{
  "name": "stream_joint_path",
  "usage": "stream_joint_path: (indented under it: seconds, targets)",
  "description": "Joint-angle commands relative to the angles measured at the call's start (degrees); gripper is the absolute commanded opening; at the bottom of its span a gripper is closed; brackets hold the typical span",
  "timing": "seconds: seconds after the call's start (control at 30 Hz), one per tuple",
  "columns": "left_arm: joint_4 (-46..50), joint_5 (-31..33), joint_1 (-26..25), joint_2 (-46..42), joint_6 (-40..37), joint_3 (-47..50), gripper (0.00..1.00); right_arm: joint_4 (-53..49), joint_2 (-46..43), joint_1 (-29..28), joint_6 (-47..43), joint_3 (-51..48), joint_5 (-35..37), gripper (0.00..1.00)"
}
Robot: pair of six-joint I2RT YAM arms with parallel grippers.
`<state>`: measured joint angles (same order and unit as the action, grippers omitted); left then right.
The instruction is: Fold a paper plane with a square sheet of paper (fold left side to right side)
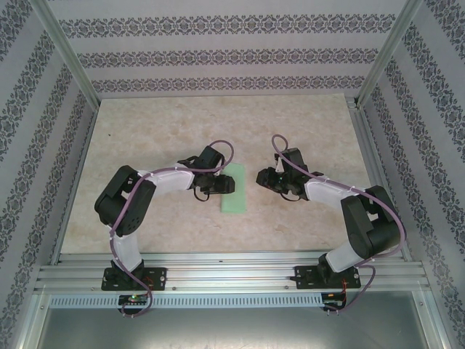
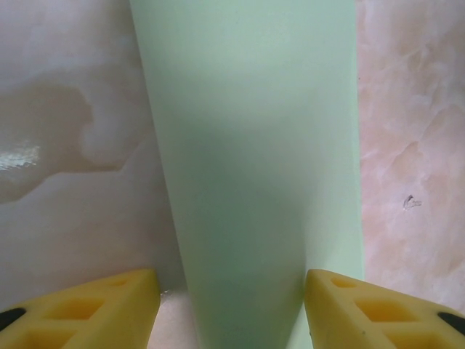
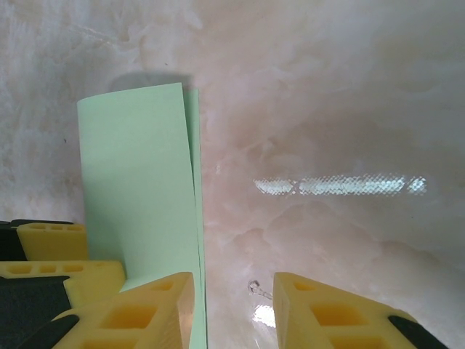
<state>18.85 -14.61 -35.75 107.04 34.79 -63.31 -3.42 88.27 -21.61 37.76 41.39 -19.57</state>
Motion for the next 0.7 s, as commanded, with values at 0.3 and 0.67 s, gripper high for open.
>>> stream_joint_path:
  seconds: [0.3,0.67]
  targets:
    - [5.0,5.0,-2.5,5.3,-2.9,-3.9,0.59,1.0,-0.9,0.0,-0.2,-0.5,-0.3,0.34]
    - [5.8,5.3,-2.6,6.1,-3.8,-4.6,0.58,1.2,-0.6,-0.7,0.0,-0.4,-0.5,0.34]
